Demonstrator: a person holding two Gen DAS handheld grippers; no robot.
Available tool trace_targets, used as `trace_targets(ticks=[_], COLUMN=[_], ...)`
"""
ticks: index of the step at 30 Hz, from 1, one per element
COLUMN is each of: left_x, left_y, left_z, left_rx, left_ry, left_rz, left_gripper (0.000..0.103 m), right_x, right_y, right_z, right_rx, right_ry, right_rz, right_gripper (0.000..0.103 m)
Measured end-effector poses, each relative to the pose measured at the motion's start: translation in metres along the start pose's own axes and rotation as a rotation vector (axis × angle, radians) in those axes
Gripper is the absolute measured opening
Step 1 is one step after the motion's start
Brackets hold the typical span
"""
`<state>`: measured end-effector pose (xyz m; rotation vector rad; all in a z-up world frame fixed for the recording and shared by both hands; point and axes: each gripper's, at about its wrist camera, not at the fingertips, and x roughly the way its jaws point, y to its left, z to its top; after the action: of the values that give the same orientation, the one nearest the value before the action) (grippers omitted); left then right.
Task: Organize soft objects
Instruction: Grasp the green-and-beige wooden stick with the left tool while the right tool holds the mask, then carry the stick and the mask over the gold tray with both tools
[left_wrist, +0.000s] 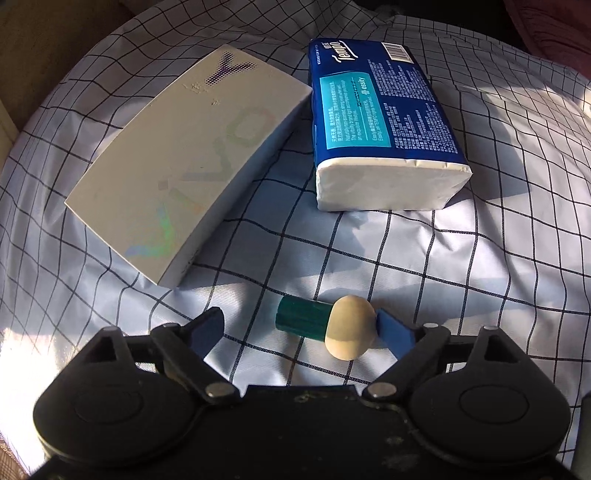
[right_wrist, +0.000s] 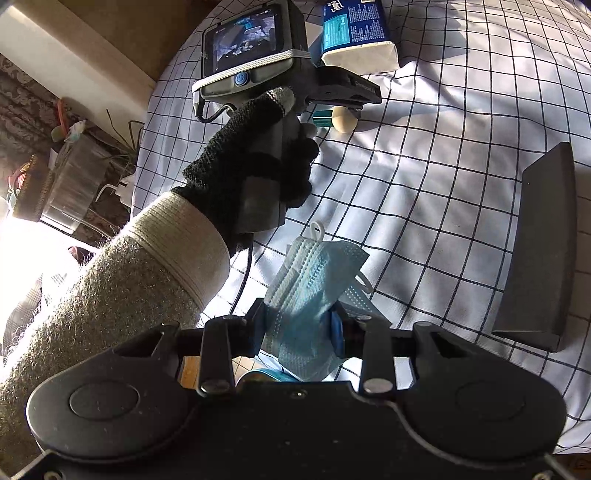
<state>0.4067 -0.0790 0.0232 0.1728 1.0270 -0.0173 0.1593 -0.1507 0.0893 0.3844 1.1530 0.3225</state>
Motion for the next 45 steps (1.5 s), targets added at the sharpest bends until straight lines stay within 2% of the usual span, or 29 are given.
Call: trace_targets(ticks=[6,11,13,19,25,33,38,45], left_x=[0.012,0.014,0.012,0.002,-0.025,-0.113,-0.170,-0.219], left_y=[0.001,0.001,0.002,0.007,0.021,0.050,0.066,0.083], left_z=[-0.002,-0.005,-0.003,-0.001,-0.010,-0.071,-0.119,-0.196], left_rx=[-0.019,-0.023,-0.037,-0.084,-0.132,-0.147,-0.137,-0.148], left_ry=[0.028,0.040,0.047,0.054,0.121,0.167,0.140,0.169], left_rz=[-0.004,-0.052,-0.075,-0.106,-0.118,-0.133,-0.136,-0.154], left_gripper=[0.087,0.070,0.057,0.057,0.057,0.057,0.057,0.057], right_x=[0.002,0.003,0.004,0.006,0.006,0.006,0.002,-0.013], right_y=[-0.001,-0.001,-0.002,-0.005,-0.014,-0.023,-0.031,-0.029], right_z=[0.001,0.002,0.002,0.003,0.005,0.004,0.002,-0.014], right_rx=[0.007,0.010,0.010,0.018,0.042,0.056,0.069,0.054], right_ry=[0.005,0.005,0.005,0.004,-0.005,-0.009,-0.023,-0.059], right_rz=[-0.005,-0.011,-0.016,-0.038,-0.060,-0.100,-0.134,-0.150], right_gripper=[0.036,0.036,0.036,0.036,0.036,0.036,0.036,0.036])
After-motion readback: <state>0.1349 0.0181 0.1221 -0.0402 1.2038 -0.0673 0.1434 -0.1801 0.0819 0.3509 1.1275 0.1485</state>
